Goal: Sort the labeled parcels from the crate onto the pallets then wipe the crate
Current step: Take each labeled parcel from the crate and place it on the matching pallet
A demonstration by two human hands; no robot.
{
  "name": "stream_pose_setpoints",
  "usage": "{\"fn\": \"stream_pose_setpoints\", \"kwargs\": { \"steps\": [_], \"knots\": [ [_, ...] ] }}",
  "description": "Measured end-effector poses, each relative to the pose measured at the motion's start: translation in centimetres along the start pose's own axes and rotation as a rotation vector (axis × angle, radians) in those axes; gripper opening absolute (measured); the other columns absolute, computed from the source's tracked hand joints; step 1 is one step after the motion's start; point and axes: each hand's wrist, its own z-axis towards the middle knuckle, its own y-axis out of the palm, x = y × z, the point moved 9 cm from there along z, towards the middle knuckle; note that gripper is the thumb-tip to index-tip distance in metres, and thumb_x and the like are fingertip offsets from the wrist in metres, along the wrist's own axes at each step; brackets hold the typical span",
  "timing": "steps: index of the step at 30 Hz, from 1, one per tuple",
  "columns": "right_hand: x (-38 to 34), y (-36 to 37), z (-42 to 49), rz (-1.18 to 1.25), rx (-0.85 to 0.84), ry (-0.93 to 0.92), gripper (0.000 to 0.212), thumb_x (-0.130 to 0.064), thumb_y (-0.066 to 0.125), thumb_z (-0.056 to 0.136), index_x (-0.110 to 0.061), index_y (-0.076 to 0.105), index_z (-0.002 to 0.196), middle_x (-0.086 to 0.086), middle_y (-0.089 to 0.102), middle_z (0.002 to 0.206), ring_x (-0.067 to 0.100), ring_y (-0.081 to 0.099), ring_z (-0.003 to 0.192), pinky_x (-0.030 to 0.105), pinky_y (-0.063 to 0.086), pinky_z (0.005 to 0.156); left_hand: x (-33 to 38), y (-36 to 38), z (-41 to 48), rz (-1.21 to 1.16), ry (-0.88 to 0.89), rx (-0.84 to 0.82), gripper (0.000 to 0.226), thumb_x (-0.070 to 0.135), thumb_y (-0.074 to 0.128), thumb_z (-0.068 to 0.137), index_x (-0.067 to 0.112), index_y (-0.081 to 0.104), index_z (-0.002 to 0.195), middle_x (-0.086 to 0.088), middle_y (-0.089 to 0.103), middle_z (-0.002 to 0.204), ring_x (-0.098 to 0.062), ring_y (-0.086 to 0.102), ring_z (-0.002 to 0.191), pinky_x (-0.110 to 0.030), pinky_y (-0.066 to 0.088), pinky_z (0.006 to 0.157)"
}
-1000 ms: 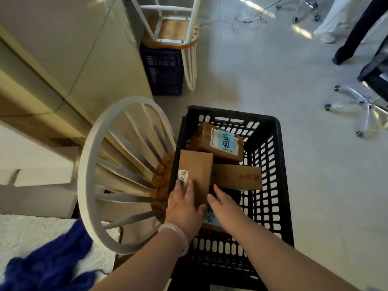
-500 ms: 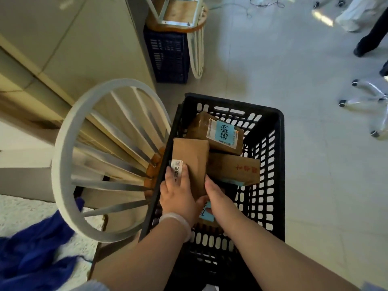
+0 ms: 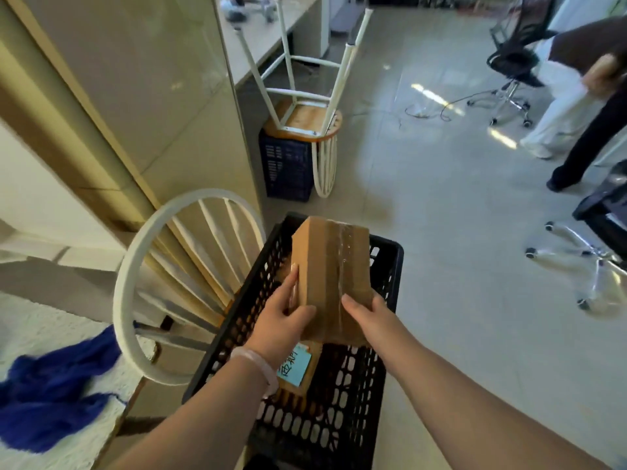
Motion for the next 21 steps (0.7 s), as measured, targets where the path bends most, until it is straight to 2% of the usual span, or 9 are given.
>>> {"fn": "stream_pose_setpoints", "kwargs": {
  "steps": [2,4,6,9,12,15,18,21],
  "knots": [
    [-1.3,-1.4,-1.3,0.022,0.015,-0.059,0.059,-0.052,0.056,0.092,-0.035,0.033,0.144,-0.007,0.058,0.124,0.021,0.056,0.117,0.046,0.041,0.108,2.6,1.0,-0.8,0.051,0.081,0.024,0.063,0.026,0.058,0.095,0.051,0.028,0.144,0.008,0.041,0.135,-0.01,0.048,0.117,-0.023,0.045,0.09],
    [-2.8,-2.5,-2.8,0.016,0.045,-0.164,0.059,-0.046,0.056,0.094,-0.037,0.03,0.146,-0.007,0.054,0.128,0.019,0.052,0.12,0.041,0.043,0.105,4.7,0.9,-1.3,0.232,0.176,0.15,0.057,0.03,0.055,0.097,0.049,0.028,0.143,0.009,0.033,0.135,-0.011,0.04,0.121,-0.026,0.04,0.099],
    [-4.5,-3.2,-4.5,-0.02,0.072,-0.314,0.054,-0.042,0.057,0.094,-0.045,0.031,0.142,-0.012,0.052,0.127,0.014,0.05,0.12,0.034,0.045,0.098,6.5,1.0,-1.8,0.393,0.246,0.236,0.061,0.032,0.054,0.097,0.041,0.024,0.149,0.006,0.039,0.134,-0.015,0.045,0.122,-0.03,0.042,0.103],
    [-6.2,-4.0,-6.8,-0.1,0.114,-0.492,0.055,-0.053,0.052,0.093,-0.055,0.027,0.141,-0.013,0.045,0.134,0.008,0.045,0.124,0.037,0.046,0.101,8.2,2.4,-2.6,0.469,0.246,0.237,0.091,0.058,0.056,0.084,0.035,0.003,0.154,0.004,0.045,0.137,-0.017,0.049,0.124,-0.041,0.046,0.104],
    [-6.9,-4.5,-8.4,-0.155,0.136,-0.535,0.065,-0.073,0.033,0.085,-0.06,0.009,0.144,-0.012,0.026,0.146,0.011,0.033,0.135,0.043,0.042,0.108,9.6,4.1,-3.5,0.551,0.201,0.236,0.123,0.074,0.062,0.069,0.026,-0.013,0.153,-0.002,0.026,0.152,-0.023,0.031,0.138,-0.041,0.033,0.114],
    [-7.3,-4.9,-10.0,-0.202,0.147,-0.59,0.058,-0.069,0.025,0.084,-0.059,0.008,0.138,-0.013,0.017,0.151,0.01,0.026,0.139,0.041,0.037,0.113,10.8,4.8,-4.2,0.563,0.188,0.259,0.135,0.076,0.068,0.061,0.025,-0.018,0.152,-0.005,0.009,0.159,-0.027,0.019,0.144,-0.043,0.027,0.116],
    [-7.3,-5.9,-10.5,-0.238,0.17,-0.612,0.053,-0.06,0.031,0.092,-0.054,0.017,0.143,-0.012,0.019,0.153,0.01,0.021,0.142,0.039,0.029,0.117,10.8,4.7,-4.3,0.427,0.155,0.224,0.129,0.063,0.076,0.065,0.03,-0.011,0.154,-0.004,0.017,0.154,-0.028,0.027,0.14,-0.04,0.035,0.112],
    [-7.2,-8.0,-9.9,-0.23,0.27,-0.566,0.062,-0.049,0.043,0.097,-0.037,0.017,0.152,-0.009,0.017,0.156,0.013,0.019,0.145,0.038,0.026,0.118,9.9,5.3,-4.4,-0.038,0.117,0.07,0.132,0.06,0.082,0.051,0.041,0.001,0.153,-0.001,0.039,0.145,-0.026,0.05,0.125,-0.045,0.05,0.099]
  ]
}}
